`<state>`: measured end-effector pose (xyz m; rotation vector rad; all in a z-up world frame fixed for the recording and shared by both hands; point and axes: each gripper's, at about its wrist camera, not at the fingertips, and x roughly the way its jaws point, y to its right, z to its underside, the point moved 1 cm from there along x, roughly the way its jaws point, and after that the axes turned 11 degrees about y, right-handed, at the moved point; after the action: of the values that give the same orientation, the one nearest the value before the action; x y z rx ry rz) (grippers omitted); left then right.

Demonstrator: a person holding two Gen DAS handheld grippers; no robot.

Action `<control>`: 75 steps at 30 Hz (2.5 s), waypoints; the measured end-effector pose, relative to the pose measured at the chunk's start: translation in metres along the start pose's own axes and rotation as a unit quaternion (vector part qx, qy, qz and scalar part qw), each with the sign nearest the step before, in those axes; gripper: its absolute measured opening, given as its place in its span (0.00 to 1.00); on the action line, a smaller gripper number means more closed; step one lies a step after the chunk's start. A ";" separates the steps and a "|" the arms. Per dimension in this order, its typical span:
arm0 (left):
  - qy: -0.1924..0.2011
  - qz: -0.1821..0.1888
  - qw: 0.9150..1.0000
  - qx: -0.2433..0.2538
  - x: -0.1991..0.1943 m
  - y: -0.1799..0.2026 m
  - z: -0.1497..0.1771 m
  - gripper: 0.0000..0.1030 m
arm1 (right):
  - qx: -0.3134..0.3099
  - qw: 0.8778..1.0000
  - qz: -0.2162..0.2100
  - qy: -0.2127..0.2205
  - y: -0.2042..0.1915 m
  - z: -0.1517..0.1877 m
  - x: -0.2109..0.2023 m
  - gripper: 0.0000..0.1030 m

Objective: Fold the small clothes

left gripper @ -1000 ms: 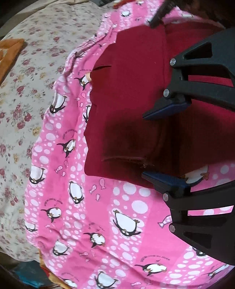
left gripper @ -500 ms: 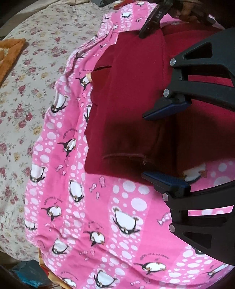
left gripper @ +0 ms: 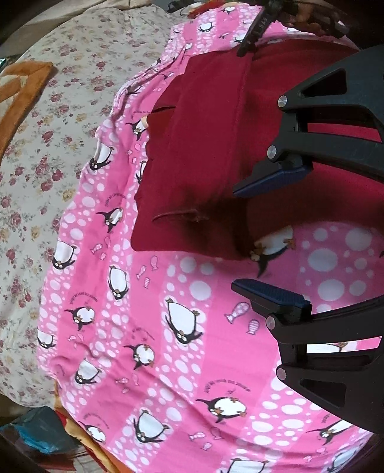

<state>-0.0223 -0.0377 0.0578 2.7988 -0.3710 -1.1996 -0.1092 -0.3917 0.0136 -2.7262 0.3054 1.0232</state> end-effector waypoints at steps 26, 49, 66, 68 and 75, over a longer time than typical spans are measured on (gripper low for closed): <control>-0.013 -0.005 1.000 -0.003 0.039 0.010 -0.008 0.57 | -0.027 0.999 0.025 0.019 -0.019 -0.030 0.023 0.47; -0.032 0.018 0.998 0.058 -0.088 -0.004 0.048 0.57 | -0.053 0.995 -0.062 -0.050 -0.028 0.060 -0.106 0.60; -0.118 0.065 0.990 0.042 -0.121 -0.013 0.158 0.57 | -0.025 0.978 -0.148 -0.147 -0.016 0.182 -0.143 0.60; -0.129 0.070 0.988 0.043 -0.121 -0.010 0.166 0.57 | -0.027 0.974 -0.160 -0.156 -0.016 0.192 -0.146 0.60; -0.153 0.071 0.984 0.050 -0.116 -0.004 0.184 0.57 | -0.031 0.971 -0.176 -0.156 -0.018 0.205 -0.150 0.60</control>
<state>-0.2309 -0.0002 0.0115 2.6101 -0.6572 -1.6200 -0.3422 -0.3014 -0.0349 -2.4869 -0.2580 1.3393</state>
